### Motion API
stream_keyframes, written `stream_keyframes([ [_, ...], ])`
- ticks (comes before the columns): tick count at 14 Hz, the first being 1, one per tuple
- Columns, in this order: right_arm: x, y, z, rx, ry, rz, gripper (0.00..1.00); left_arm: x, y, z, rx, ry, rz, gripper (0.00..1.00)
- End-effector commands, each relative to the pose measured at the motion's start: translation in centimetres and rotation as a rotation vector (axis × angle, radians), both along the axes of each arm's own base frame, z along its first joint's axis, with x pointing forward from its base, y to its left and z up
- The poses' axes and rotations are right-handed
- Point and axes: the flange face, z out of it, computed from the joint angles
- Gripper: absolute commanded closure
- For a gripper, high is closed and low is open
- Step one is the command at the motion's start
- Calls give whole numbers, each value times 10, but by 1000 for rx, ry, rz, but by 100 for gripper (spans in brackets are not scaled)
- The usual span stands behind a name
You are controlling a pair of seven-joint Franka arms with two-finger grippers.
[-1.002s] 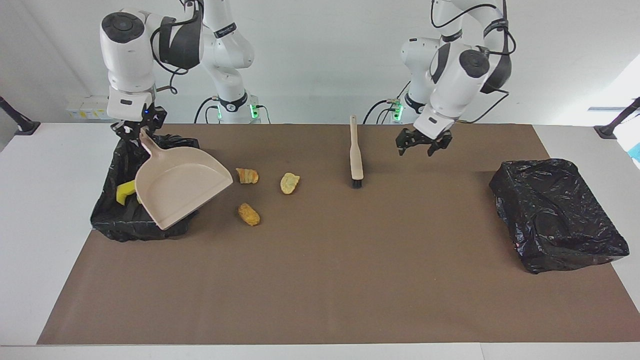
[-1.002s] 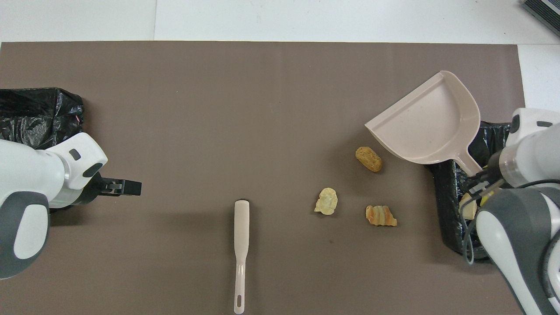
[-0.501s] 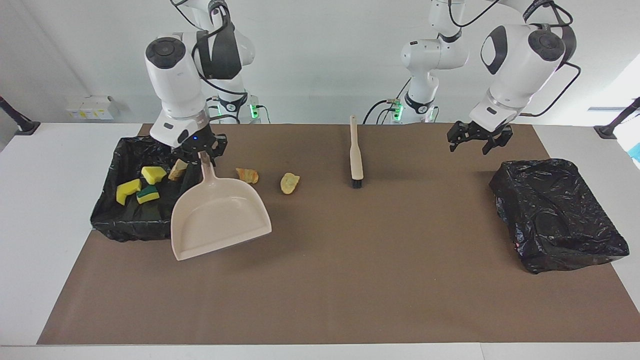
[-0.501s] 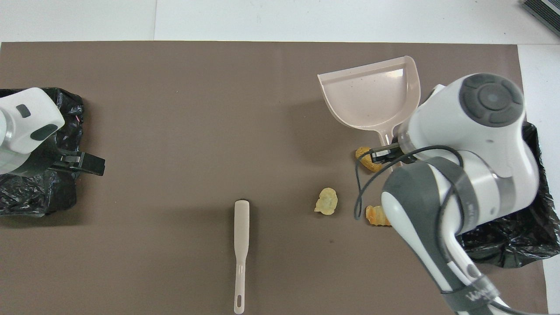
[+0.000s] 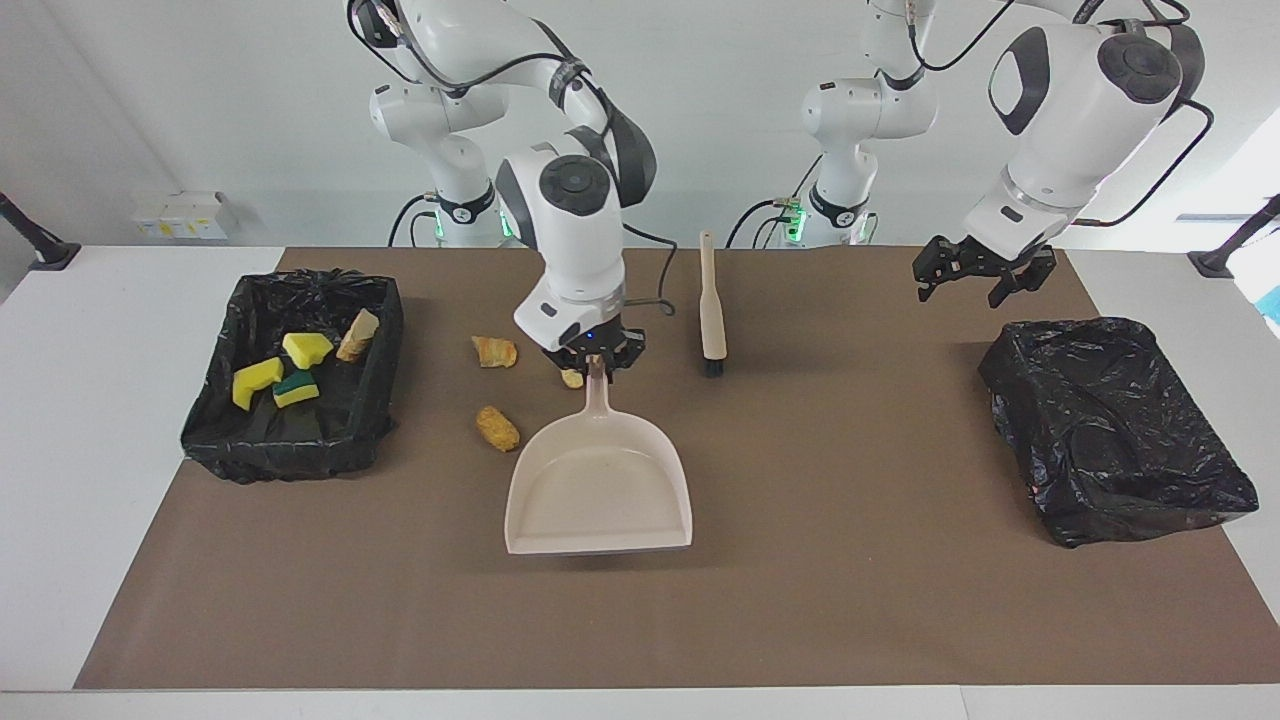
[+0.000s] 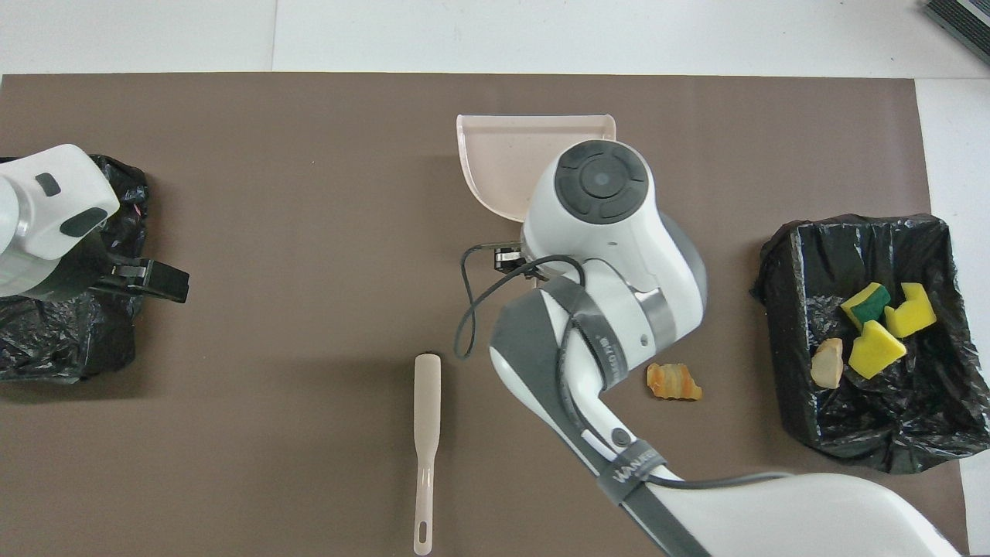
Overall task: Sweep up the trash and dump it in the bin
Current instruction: 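Place the dustpan back on the table with the right gripper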
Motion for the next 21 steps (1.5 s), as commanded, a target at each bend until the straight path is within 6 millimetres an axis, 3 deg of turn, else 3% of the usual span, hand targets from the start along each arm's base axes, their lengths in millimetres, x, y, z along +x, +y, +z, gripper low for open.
stream_keyframes([
  [1,13,59,-28,25,-8,-61,100,3,6,4,17,5,4,0],
  [4,6,108,-66,49,-34,-114,100,3,6,4,16,5,4,0],
  [6,-1,118,-71,50,-35,-123,100,3,6,4,16,5,4,0],
  [7,0,118,-71,50,-37,-122,55,3,6,4,17,5,4,0],
  [8,0,117,-68,34,-53,-107,1,2,6,4,16,7,4,0],
  [12,6,86,-14,11,-62,-80,0,3,6,4,16,5,4,0],
  [14,13,57,14,-1,-57,-33,0,2,6,4,17,6,4,0],
  [16,21,20,44,-16,-41,41,0,2,6,4,16,7,4,0],
  [19,33,-53,84,-45,3,151,0,3,6,4,17,5,4,0],
  [21,38,-97,103,-58,30,240,0,2,6,4,16,7,4,0],
])
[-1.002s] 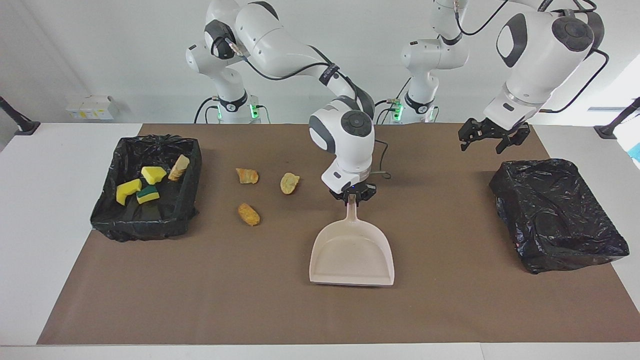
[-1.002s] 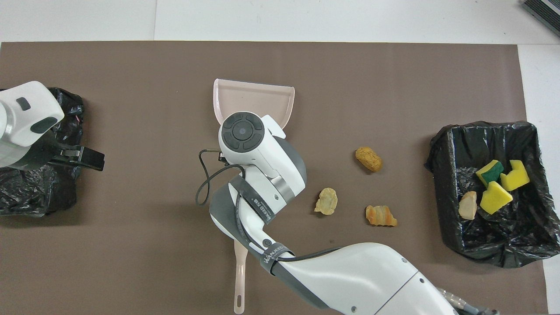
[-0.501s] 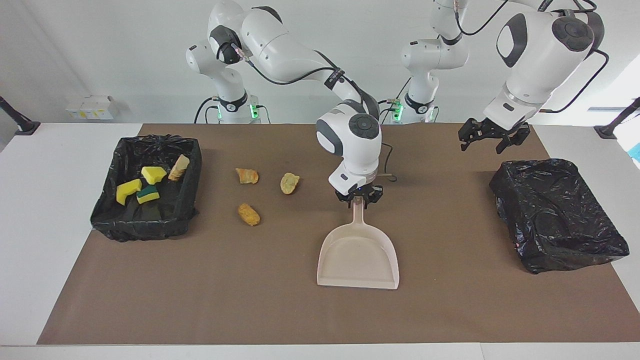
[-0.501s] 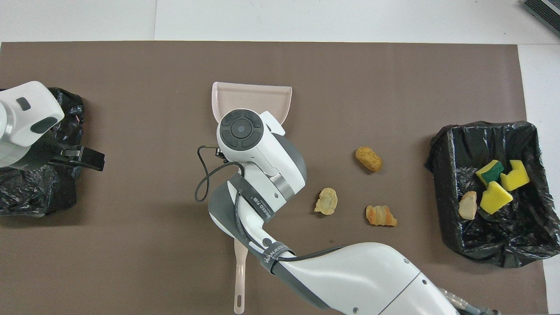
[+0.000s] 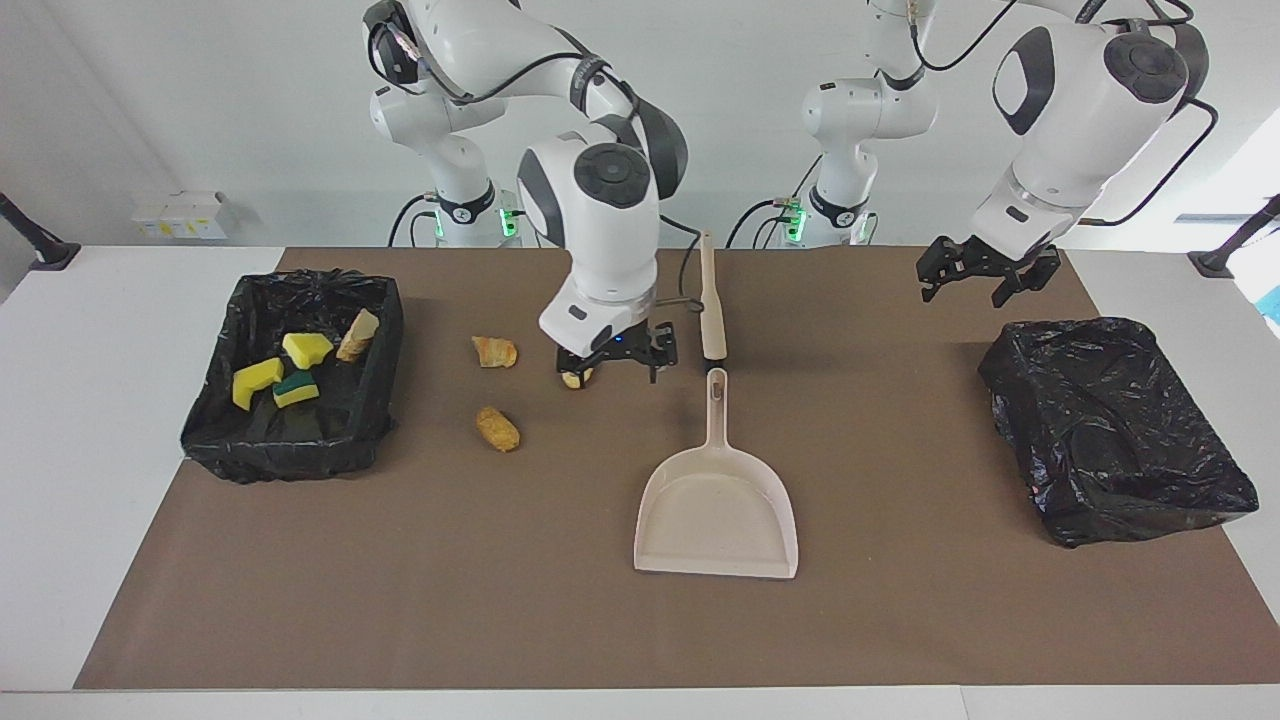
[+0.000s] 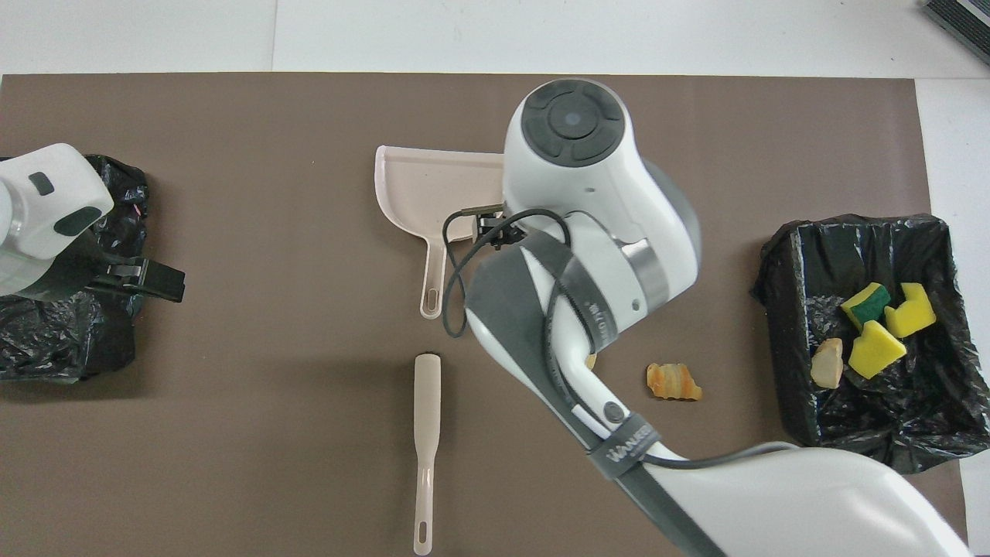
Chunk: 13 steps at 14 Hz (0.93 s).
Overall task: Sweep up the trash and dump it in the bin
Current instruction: 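Place the dustpan back on the table with the right gripper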
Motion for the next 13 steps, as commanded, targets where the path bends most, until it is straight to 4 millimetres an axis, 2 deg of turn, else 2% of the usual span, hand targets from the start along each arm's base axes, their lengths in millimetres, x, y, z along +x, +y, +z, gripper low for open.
stream_keyframes([
  [1,3,-54,19,-20,37,122,0,2,2,4,16,5,-4,0],
  [3,10,-93,31,-15,37,183,0,2,2,4,16,5,-4,0],
  [6,21,-165,49,-5,17,196,0,2,2,4,16,5,-4,0],
  [8,22,-204,55,-5,19,192,0,2,2,4,16,5,-4,0],
  [10,19,-231,61,-33,27,145,0,2,2,4,17,5,-4,0],
  [13,6,-251,89,-54,0,39,0,2,2,4,16,5,-4,0],
])
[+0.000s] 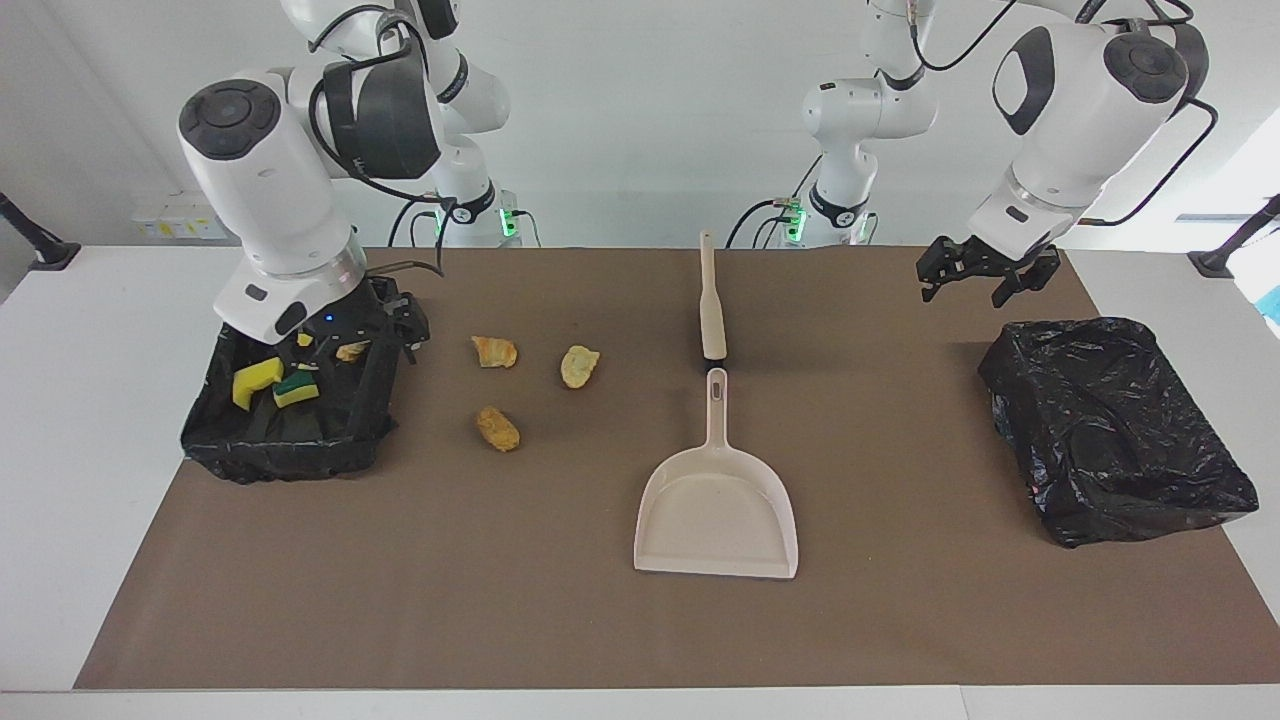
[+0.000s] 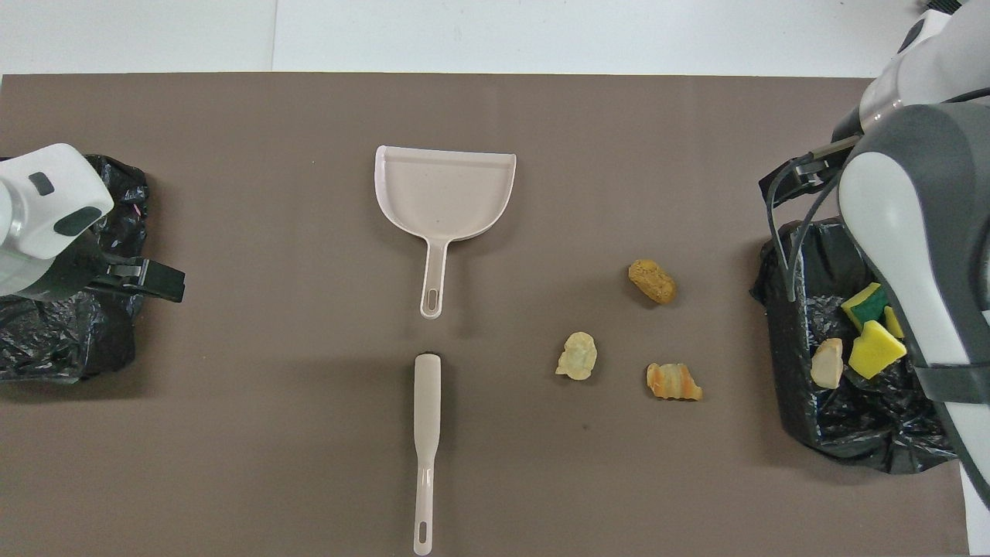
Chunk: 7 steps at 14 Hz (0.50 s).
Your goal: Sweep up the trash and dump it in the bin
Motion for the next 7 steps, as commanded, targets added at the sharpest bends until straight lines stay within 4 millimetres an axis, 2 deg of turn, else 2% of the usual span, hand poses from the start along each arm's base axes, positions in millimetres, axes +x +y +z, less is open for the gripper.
stream_keyframes([
  [1,-20,-17,23,-19,-2,-95,0,2,2,4,16,7,-4,0],
  [5,-22,-37,27,-5,-8,-231,0,2,2,4,17,5,-4,0],
  [6,-22,-52,28,7,-11,-257,0,2,2,4,16,5,-4,0],
  [7,-23,-59,27,21,-6,-272,0,2,2,4,16,7,-4,0],
])
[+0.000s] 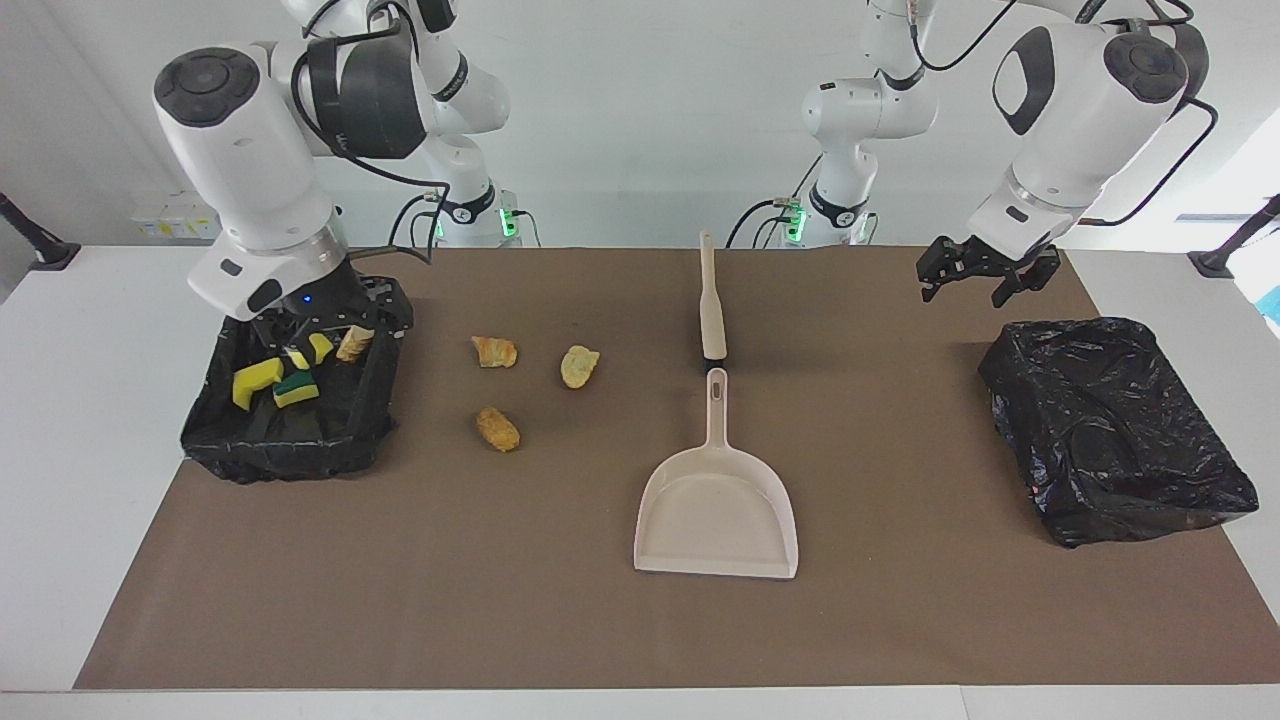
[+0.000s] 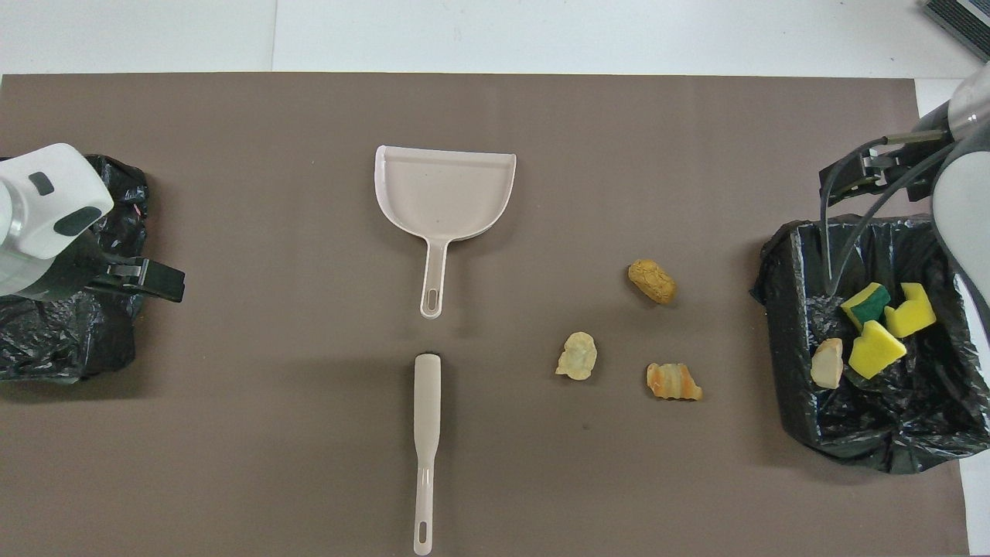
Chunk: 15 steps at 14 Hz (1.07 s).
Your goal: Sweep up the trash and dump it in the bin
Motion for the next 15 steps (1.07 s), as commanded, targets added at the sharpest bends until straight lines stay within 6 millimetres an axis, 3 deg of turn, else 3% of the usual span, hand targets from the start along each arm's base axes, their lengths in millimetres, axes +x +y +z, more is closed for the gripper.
stream_keyframes([
  [1,-10,-18,-5,29,15,-55,0,2,2,4,16,5,-4,0],
  [3,-15,-23,-8,28,26,-60,0,2,2,4,16,5,-4,0],
  [8,-33,-18,8,13,-5,-57,0,2,2,4,16,7,-4,0],
  [12,-76,-15,-3,45,-51,-60,0,2,2,4,16,5,-4,0],
  [15,-77,-17,-2,59,-45,-59,0,2,2,4,16,5,-4,0],
])
